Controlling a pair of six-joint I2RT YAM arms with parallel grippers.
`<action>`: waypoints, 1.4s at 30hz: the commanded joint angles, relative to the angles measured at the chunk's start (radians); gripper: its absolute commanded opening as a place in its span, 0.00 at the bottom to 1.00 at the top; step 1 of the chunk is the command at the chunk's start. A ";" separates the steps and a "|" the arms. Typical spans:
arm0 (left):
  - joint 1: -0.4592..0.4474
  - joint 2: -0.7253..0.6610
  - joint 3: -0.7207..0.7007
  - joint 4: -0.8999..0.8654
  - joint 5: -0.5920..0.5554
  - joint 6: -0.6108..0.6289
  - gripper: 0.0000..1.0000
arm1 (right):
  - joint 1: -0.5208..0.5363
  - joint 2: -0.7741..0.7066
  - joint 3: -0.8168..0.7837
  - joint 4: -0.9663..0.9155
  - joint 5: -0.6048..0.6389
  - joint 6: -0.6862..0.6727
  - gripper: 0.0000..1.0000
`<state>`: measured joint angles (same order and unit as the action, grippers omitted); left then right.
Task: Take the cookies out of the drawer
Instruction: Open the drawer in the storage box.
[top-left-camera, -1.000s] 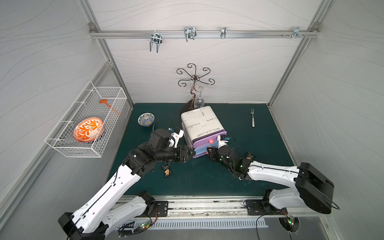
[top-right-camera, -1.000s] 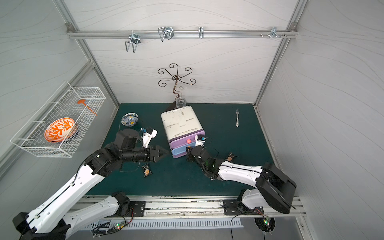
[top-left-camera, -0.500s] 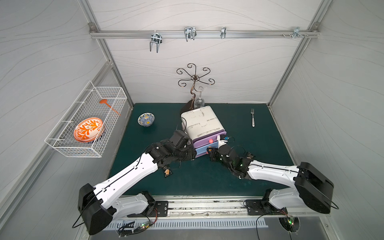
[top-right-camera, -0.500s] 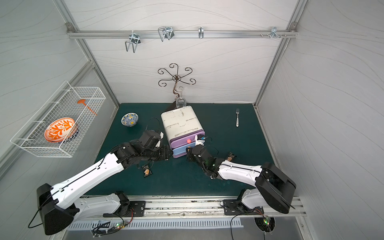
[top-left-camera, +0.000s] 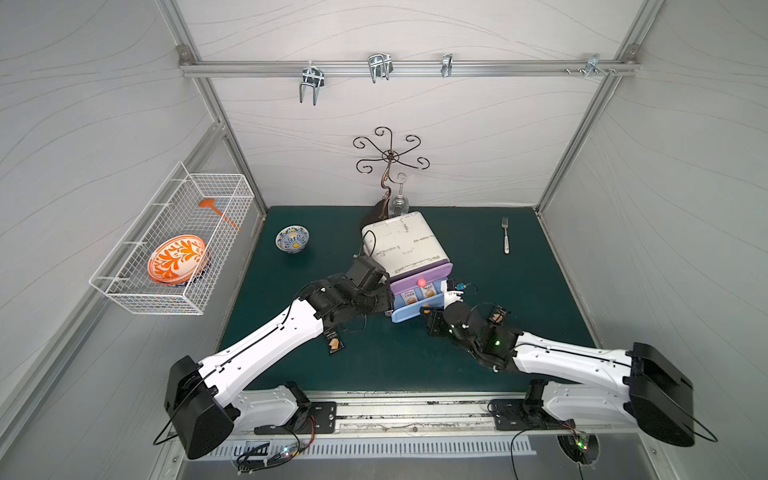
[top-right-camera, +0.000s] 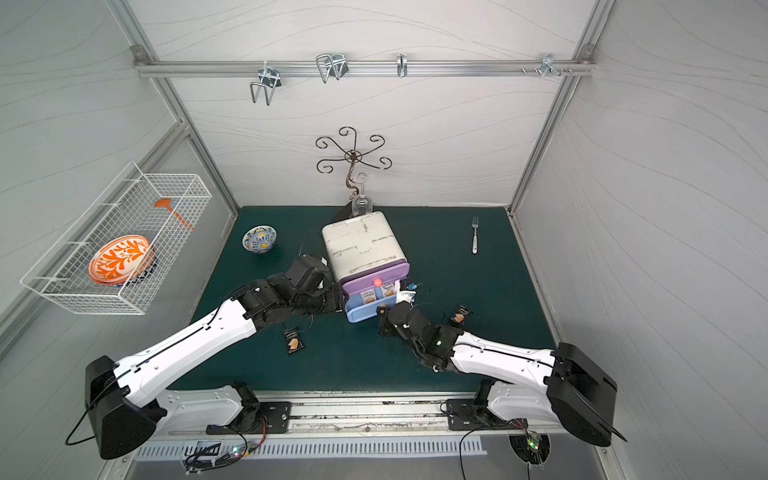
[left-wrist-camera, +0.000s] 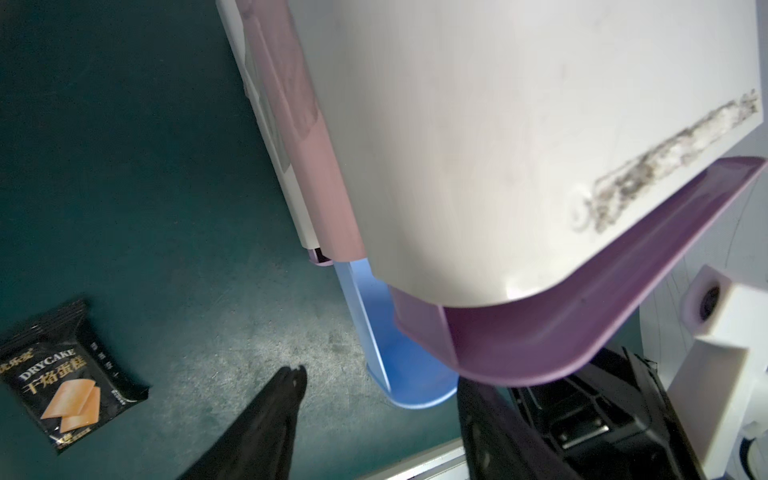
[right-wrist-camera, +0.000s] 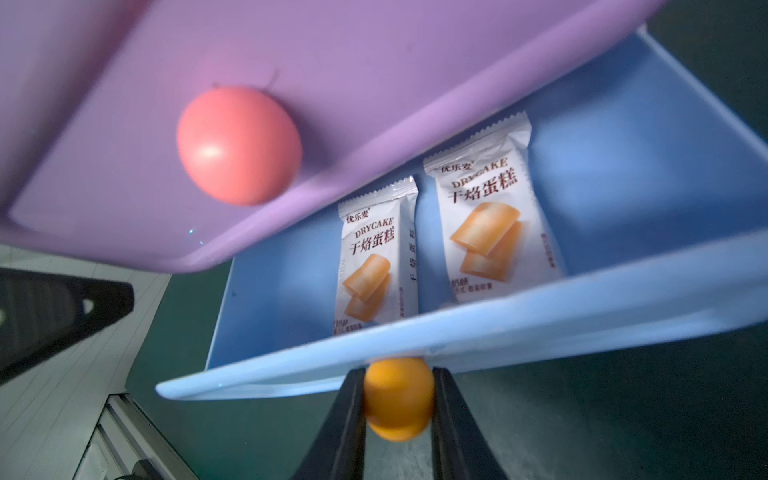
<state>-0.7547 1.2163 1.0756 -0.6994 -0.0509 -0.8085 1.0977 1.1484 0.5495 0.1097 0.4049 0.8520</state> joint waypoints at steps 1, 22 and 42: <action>-0.002 0.001 0.053 0.021 0.013 -0.002 0.66 | 0.038 -0.062 -0.017 -0.075 0.050 0.052 0.11; -0.033 -0.193 -0.282 0.246 0.123 -0.296 0.77 | 0.164 -0.222 -0.037 -0.314 0.166 0.179 0.12; -0.045 0.118 0.005 -0.038 0.138 -0.172 0.56 | 0.164 -0.218 -0.042 -0.328 0.159 0.167 0.12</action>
<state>-0.7952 1.3083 1.0245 -0.6765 0.0795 -1.0142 1.2594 0.9497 0.5194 -0.1898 0.5335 1.0203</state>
